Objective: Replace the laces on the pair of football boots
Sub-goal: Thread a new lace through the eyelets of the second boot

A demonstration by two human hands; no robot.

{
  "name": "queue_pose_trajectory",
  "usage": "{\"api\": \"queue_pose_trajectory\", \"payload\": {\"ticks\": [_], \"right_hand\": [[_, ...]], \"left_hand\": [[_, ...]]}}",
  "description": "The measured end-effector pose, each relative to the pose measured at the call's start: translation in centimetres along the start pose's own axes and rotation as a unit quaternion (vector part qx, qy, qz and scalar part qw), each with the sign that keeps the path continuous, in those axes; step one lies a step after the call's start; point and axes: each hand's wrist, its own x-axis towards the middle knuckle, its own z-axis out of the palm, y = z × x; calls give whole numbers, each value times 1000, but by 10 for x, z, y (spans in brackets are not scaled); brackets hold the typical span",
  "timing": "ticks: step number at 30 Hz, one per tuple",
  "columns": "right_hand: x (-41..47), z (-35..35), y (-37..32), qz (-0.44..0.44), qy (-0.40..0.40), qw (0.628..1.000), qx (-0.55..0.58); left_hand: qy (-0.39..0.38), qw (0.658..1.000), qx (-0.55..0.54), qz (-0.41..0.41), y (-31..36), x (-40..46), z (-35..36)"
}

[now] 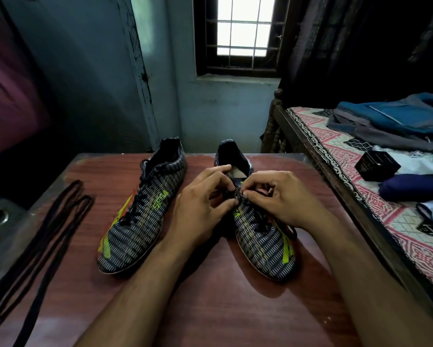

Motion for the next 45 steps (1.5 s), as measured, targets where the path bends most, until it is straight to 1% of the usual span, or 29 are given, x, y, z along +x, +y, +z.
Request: {"api": "queue_pose_trajectory", "payload": {"ticks": [5,9,13,15,17,19,20,21,22,23,24,26,27,28,29,30,31,32,33,34,35,37,38,39,40,41,43,44,45], "right_hand": [[1,0,1,20,-44,997,55],[2,1,2,29,-29,997,69],[1,0,-1,34,-22,997,71],[0,-2,-4,36,-26,997,63],[0,-4,-4,38,-29,997,63],[-1,-5,-3,42,-27,996,71],[-1,-5,-2,43,-26,996,75],[-2,-4,-1,41,-25,996,75],[-1,-2,0,41,-21,996,75],[-1,-2,1,41,-14,996,73],[-1,-1,2,41,-8,997,68],[0,0,4,40,-2,997,67],[0,0,5,42,1,996,76],[1,1,7,46,5,994,99],[1,3,10,54,12,989,135],[2,5,12,65,27,980,185],[3,7,14,71,46,970,229],[3,9,17,73,70,962,253],[4,11,19,74,98,961,246],[5,12,21,74,117,963,231],[6,12,22,71,129,964,223],[5,15,22,71,141,958,238],[5,15,21,72,143,957,241],[5,15,20,73,145,958,235],[5,15,19,71,150,960,226],[5,15,18,65,161,961,215],[6,16,17,53,185,961,196],[6,17,18,49,191,962,191],[7,17,19,50,192,962,186]], "left_hand": [[0,1000,-10,7,-1,0,2],[16,1000,3,20,1,-1,2],[34,998,-39,21,2,-2,3],[43,999,-17,17,5,-1,4],[49,999,-13,1,9,0,2],[42,995,-69,-53,9,-1,4],[39,986,-130,-99,8,0,6],[46,962,-219,-157,9,1,6],[62,922,-320,-207,9,3,5],[82,873,-414,-244,11,5,5],[101,832,-475,-268,12,6,3],[122,784,-536,-288,14,7,0],[128,767,-555,-295,14,8,-1],[134,764,-553,-305,12,8,-1],[134,779,-528,-311,12,8,-2],[130,824,-459,-305,10,7,-1],[114,888,-351,-273,9,6,-2],[81,945,-231,-217,9,4,-3],[37,977,-139,-155,10,1,-2],[2,991,-78,-108,11,-2,-1],[-16,995,-50,-88,11,-4,-1],[6,996,-21,-90,8,-5,-1],[30,992,-33,-115,7,-5,-2],[59,983,-80,-157,7,-3,-2],[91,960,-167,-204,6,-1,-4],[113,920,-288,-241,8,2,-6],[97,804,-524,-262,14,4,-11],[76,763,-584,-265,18,4,-13],[62,750,-599,-274,20,3,-12]]}}
